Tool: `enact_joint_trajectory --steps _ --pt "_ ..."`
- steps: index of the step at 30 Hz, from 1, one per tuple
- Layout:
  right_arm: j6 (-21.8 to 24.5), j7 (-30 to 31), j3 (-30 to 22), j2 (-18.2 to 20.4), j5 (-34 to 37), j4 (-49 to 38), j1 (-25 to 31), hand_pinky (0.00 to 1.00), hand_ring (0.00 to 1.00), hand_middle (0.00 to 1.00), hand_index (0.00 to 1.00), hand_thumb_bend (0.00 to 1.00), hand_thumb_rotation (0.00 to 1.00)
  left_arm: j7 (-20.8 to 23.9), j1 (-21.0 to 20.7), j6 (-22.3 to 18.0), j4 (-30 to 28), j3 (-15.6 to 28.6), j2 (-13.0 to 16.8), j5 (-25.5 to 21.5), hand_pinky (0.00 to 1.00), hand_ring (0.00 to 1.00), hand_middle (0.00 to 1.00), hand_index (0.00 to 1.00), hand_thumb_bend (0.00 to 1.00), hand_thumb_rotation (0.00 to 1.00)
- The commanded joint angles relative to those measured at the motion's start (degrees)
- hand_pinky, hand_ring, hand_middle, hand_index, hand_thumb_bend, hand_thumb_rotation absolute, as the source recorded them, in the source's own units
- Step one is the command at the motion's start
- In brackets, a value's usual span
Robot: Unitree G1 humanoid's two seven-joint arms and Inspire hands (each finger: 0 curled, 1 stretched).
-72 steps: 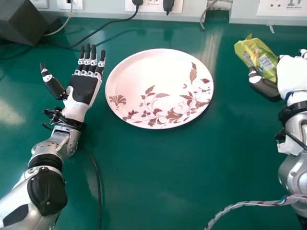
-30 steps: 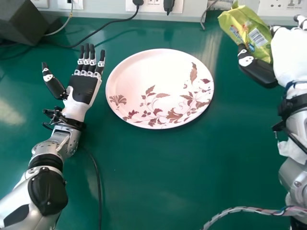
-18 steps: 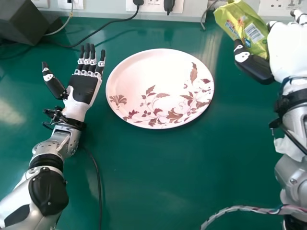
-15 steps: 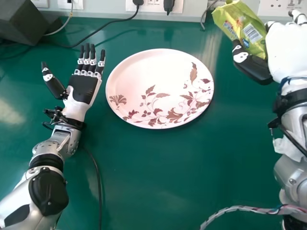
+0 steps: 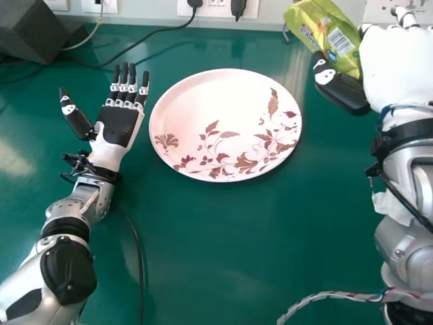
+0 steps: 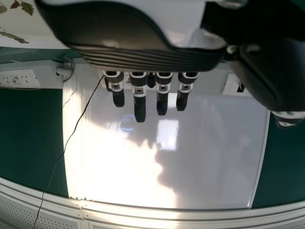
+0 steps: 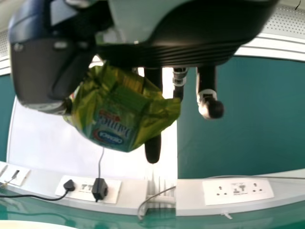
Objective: Pick up biscuit and place it in the plate
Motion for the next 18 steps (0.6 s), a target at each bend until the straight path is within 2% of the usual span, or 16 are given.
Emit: enact_joint_trajectory --steps 1,18 --pt "-0.3 -0.9 0.4 0.8 -0.7 -0.1 -1.3 0.06 0.17 0.28 0.48 0.48 0.03 -0.4 2.4 -0.1 1.3 -0.1 -1.1 0.5 1.0 0.91 0.99 1.0 0.95 0.38" --pt "-1.0 -2.5 2.8 3.2 -0.1 2.4 -3.3 0.06 0.17 0.28 0.49 0.48 0.03 0.1 2.4 -0.8 1.3 -0.1 -1.6 0.5 1.0 0.91 1.0 1.0 0.98 0.4"
